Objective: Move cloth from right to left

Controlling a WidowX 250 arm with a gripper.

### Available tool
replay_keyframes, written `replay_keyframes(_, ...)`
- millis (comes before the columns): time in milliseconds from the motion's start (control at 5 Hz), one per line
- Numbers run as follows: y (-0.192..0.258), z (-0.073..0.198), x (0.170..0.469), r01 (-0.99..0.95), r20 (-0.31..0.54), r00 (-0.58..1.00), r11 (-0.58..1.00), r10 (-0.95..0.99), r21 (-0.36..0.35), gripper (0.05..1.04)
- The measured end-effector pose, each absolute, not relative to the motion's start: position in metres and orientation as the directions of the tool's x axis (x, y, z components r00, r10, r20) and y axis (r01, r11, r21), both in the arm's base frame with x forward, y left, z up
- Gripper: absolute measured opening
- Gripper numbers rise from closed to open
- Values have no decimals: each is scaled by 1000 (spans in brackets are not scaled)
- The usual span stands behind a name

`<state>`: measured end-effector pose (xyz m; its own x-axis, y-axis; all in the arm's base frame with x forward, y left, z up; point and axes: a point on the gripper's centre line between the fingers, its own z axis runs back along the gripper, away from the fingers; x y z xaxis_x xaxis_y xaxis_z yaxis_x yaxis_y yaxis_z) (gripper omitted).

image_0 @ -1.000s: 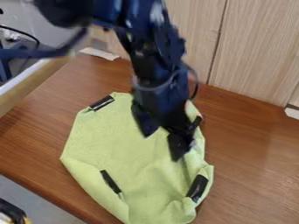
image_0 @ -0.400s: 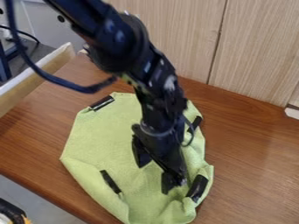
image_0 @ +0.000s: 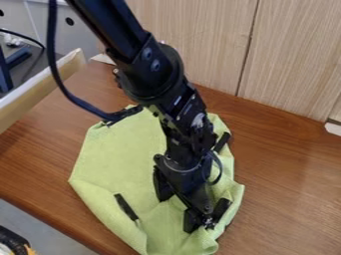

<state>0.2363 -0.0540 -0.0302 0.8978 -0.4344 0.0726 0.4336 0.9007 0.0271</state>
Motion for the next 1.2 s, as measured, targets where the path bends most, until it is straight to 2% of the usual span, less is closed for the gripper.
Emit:
replay_keyframes(200, -49, -32, 242, 420, 73, 904, 907, -422, 30, 1001)
replay_keyframes(600, -20, -32, 272, 355, 90, 930, 935, -356, 25, 1001)
replay_keyframes(1000, 54, -23, 291, 197, 89, 976, 979, -201, 45, 999)
replay_keyframes(1200, 77, -17, 294, 153, 94, 983, 987, -157, 52, 999)
